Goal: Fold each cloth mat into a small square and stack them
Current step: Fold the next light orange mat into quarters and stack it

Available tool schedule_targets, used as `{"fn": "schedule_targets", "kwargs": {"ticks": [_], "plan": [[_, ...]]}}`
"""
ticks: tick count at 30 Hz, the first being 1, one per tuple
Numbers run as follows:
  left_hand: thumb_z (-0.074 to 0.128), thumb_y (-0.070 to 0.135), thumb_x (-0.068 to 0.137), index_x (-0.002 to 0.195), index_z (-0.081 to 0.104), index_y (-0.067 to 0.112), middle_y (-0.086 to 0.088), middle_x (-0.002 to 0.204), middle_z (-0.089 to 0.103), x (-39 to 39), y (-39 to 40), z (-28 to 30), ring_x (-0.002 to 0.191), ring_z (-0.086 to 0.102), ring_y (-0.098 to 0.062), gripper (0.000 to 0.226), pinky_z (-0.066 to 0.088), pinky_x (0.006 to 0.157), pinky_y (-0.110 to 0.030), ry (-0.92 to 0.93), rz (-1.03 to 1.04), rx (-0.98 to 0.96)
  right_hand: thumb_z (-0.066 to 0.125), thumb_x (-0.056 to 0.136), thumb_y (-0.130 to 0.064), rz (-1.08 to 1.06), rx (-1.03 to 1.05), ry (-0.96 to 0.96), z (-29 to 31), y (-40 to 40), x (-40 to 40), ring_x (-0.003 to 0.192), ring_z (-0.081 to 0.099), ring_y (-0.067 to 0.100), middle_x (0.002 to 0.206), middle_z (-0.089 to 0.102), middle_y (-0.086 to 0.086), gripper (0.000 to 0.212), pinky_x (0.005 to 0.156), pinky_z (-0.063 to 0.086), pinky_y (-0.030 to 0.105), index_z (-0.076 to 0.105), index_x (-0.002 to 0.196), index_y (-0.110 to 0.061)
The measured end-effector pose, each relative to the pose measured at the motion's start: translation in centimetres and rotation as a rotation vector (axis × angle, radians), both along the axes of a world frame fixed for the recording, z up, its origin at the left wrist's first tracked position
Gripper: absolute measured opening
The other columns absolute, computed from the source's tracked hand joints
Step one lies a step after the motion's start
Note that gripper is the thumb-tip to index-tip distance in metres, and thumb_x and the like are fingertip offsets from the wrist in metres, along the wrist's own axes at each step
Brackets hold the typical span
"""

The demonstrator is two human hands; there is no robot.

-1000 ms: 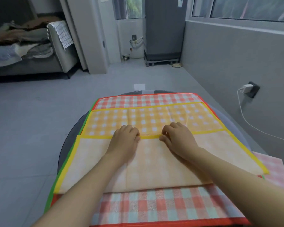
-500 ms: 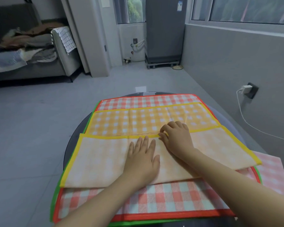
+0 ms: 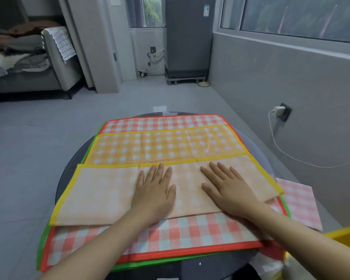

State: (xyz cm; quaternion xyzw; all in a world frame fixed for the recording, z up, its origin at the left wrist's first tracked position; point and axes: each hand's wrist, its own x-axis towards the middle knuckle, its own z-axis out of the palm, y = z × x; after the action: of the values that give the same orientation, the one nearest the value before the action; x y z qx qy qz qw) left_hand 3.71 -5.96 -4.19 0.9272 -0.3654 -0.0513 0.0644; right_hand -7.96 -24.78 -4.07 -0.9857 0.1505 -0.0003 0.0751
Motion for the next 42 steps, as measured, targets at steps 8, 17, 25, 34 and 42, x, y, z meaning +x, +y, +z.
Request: {"fn": "schedule_targets", "kwargs": {"ticks": [8, 17, 25, 34, 42], "plan": [[0.015, 0.045, 0.098, 0.151, -0.003, 0.028, 0.003, 0.158, -0.011, -0.1, 0.0, 0.1, 0.145, -0.014, -0.013, 0.058, -0.011, 0.117, -0.041, -0.002, -0.004, 0.002, 0.006, 0.089, -0.064, -0.132, -0.05, 0.049, 0.5, -4.4, -2.0, 0.146, -0.004, 0.013, 0.158, -0.001, -0.005, 0.065, 0.118, -0.002, 0.031, 0.004, 0.148, -0.037], [0.015, 0.045, 0.098, 0.151, -0.002, 0.027, 0.003, 0.158, -0.011, -0.1, 0.1, 0.1, 0.145, -0.014, -0.013, 0.058, -0.011, 0.117, -0.042, 0.012, -0.004, 0.005, 0.017, 0.097, -0.051, -0.092, 0.018, -0.002, 1.4, -0.9, 1.4, 0.146, 0.002, 0.018, 0.158, 0.007, 0.002, 0.056, 0.119, 0.002, 0.037, 0.014, 0.149, -0.03], [0.018, 0.043, 0.099, 0.151, 0.003, 0.026, 0.002, 0.159, -0.006, 0.1, 0.1, 0.2, 0.146, -0.01, -0.013, 0.058, -0.009, 0.118, -0.04, 0.006, 0.014, -0.024, 0.01, 0.096, -0.049, 0.104, 0.05, -0.047, 0.3, 3.5, 6.2, 0.146, 0.002, 0.014, 0.158, 0.008, -0.002, 0.056, 0.119, 0.0, 0.035, 0.014, 0.149, -0.031], [0.016, 0.052, 0.096, 0.149, 0.003, 0.037, 0.009, 0.158, -0.008, 3.3, 6.3, 0.1, 0.145, -0.01, -0.011, 0.057, -0.009, 0.117, -0.046, -0.004, 0.162, 0.003, 0.017, 0.099, -0.045, 0.091, 0.027, -0.055, -0.1, 3.4, 6.2, 0.145, -0.001, 0.01, 0.158, 0.005, -0.008, 0.05, 0.119, -0.001, 0.033, 0.011, 0.148, -0.035], [0.014, 0.062, 0.092, 0.148, 0.0, 0.042, 0.012, 0.157, -0.012, 5.6, 12.2, 0.3, 0.145, -0.013, -0.012, 0.06, -0.008, 0.114, -0.055, -0.023, 0.262, 0.057, 0.015, 0.099, -0.046, 0.091, 0.014, -0.043, 0.0, 3.4, 6.3, 0.145, -0.002, 0.01, 0.158, 0.004, -0.008, 0.051, 0.118, -0.002, 0.032, 0.009, 0.148, -0.036]]}}
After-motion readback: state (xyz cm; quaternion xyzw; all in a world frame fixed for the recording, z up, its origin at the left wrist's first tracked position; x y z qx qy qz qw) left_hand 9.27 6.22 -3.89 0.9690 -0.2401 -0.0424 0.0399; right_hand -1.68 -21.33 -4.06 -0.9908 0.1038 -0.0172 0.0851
